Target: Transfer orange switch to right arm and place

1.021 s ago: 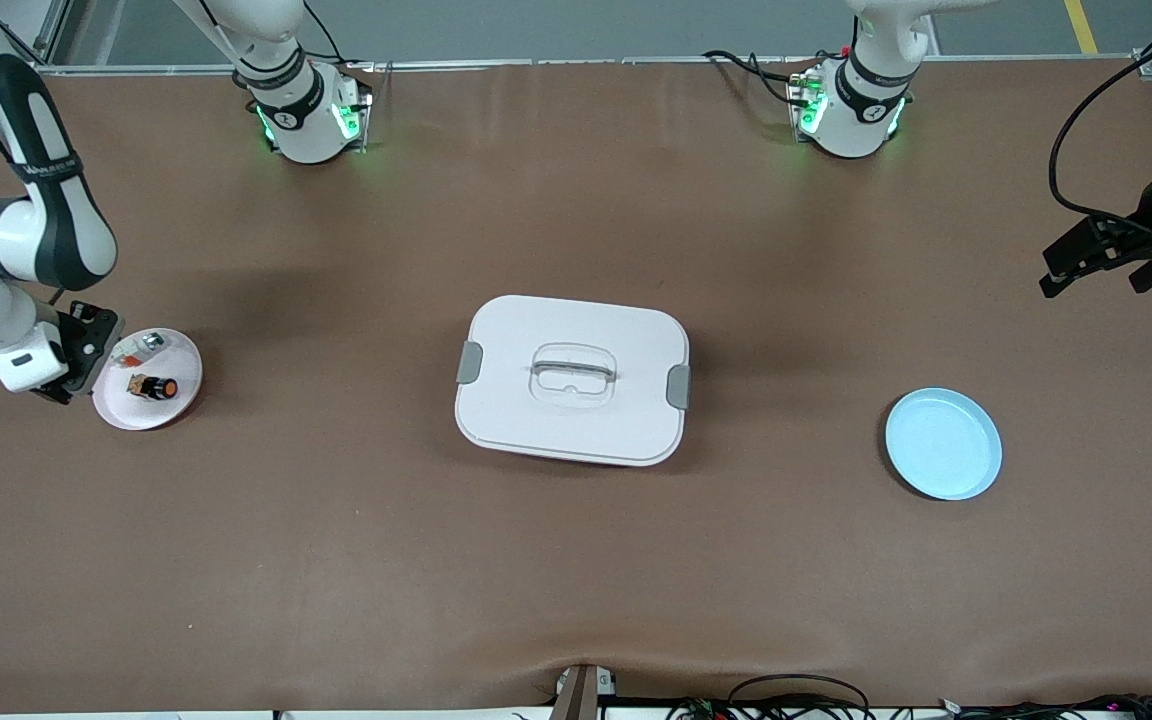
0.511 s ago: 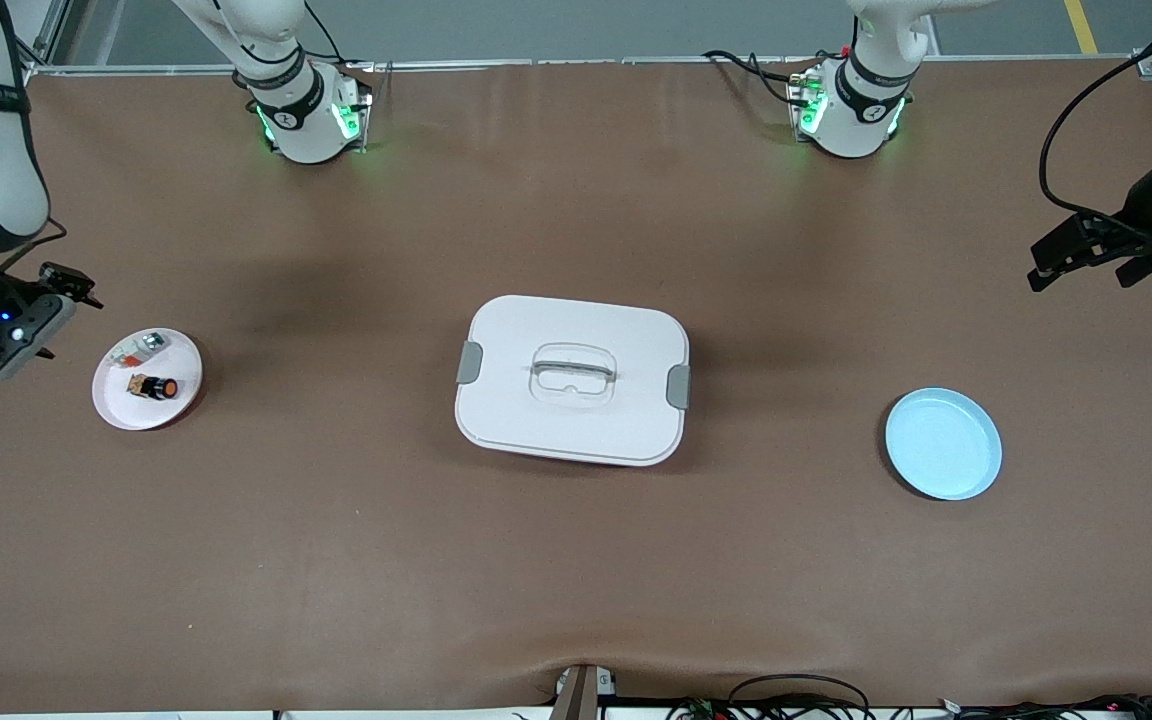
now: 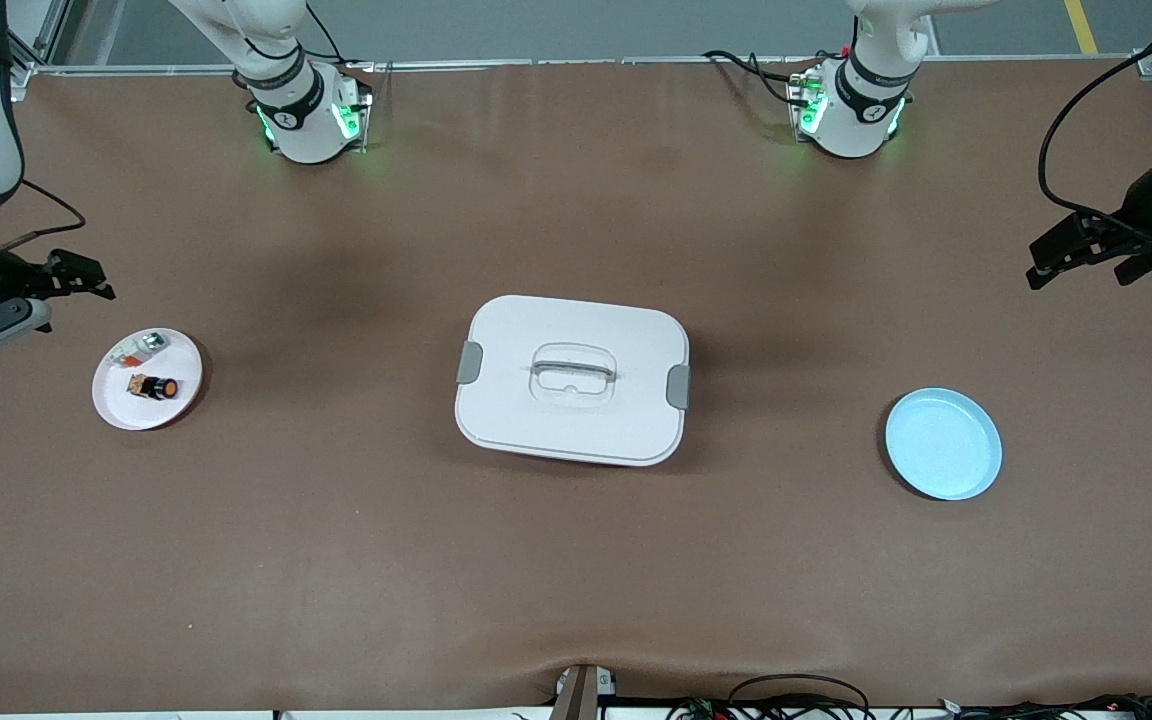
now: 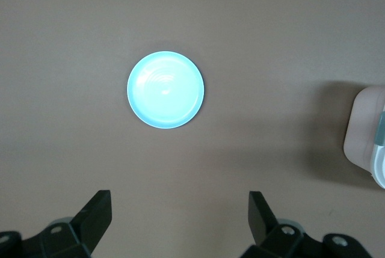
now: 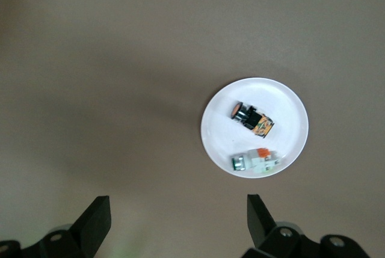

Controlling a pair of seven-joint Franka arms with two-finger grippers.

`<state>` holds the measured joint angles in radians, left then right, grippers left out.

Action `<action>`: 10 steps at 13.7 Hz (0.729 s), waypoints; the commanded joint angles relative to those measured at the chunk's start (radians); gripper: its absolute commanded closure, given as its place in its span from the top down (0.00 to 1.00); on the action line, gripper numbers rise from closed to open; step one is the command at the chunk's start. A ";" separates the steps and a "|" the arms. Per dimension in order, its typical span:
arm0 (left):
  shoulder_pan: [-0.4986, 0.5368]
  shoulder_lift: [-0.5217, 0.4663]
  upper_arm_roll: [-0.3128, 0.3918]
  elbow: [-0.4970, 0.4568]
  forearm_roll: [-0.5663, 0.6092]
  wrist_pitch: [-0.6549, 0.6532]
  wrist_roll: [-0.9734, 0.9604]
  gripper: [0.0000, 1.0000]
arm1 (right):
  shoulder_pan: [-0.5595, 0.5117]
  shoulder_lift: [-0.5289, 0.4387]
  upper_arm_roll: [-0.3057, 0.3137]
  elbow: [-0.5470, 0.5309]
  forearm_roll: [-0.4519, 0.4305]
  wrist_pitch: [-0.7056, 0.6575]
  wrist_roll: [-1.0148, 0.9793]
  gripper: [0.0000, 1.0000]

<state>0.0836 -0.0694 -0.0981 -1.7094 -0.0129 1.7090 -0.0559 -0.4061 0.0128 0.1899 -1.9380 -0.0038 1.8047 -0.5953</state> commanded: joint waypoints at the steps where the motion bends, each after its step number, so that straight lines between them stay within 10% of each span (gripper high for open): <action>1: 0.002 0.016 -0.002 0.033 -0.007 -0.028 0.013 1.00 | 0.045 -0.014 -0.001 0.082 0.021 -0.089 0.193 1.00; 10: 0.002 0.017 -0.002 0.033 -0.009 -0.029 0.013 1.00 | 0.165 -0.011 -0.001 0.247 0.024 -0.237 0.607 1.00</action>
<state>0.0836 -0.0632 -0.0981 -1.7033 -0.0129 1.7023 -0.0559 -0.2625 -0.0071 0.1934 -1.7395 0.0004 1.6019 -0.0691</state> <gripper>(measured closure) 0.000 0.000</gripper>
